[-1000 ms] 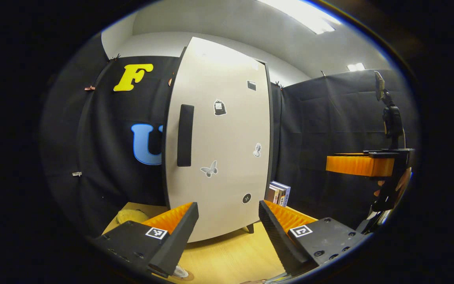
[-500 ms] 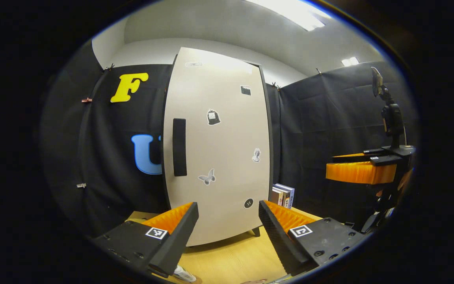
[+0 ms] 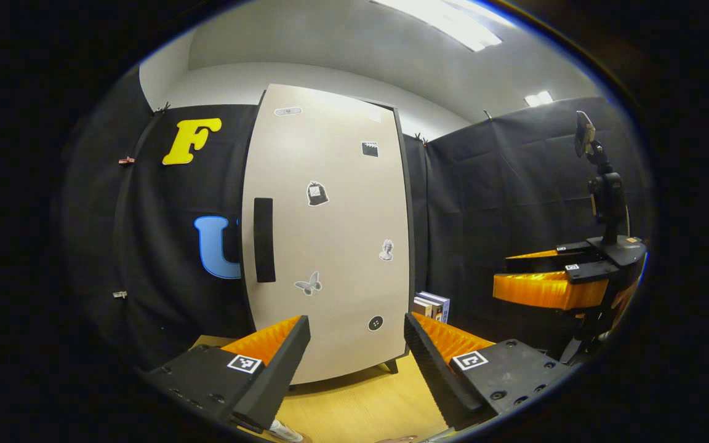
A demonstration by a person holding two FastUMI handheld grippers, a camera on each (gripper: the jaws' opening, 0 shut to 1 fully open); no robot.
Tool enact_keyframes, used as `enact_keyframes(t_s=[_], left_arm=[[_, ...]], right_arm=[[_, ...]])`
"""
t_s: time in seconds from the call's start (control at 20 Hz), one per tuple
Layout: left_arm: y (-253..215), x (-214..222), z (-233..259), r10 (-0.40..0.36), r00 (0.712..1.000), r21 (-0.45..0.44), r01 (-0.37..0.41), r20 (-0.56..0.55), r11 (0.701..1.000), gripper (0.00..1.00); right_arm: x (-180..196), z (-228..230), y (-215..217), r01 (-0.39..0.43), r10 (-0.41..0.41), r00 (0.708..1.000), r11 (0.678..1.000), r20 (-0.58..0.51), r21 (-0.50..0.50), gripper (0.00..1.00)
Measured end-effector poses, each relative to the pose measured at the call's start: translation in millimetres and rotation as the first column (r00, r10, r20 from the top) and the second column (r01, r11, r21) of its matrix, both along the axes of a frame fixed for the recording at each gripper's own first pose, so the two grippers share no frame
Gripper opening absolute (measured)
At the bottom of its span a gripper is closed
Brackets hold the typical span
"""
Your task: Open the cabinet door with the right hand, grasp the bottle in the cabinet with the left hand and place it on the coaster, then close the cabinet door with the right hand.
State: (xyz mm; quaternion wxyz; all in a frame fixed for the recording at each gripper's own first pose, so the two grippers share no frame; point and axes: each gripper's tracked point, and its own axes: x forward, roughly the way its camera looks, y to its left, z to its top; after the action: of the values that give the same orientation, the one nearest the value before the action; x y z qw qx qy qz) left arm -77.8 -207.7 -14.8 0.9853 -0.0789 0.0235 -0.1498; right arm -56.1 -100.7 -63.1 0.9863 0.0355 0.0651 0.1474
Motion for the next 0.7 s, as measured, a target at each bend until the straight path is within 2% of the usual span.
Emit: enact_keyframes(t_s=[0.7], left_arm=[[9.1,-12.8,0.7,0.03,0.999,0.011,-0.03,-0.011,1.0,0.96]], right_arm=[[-1.9,2.5,21.5,-0.072,0.072,0.997,0.997,0.004,-0.003,0.97]])
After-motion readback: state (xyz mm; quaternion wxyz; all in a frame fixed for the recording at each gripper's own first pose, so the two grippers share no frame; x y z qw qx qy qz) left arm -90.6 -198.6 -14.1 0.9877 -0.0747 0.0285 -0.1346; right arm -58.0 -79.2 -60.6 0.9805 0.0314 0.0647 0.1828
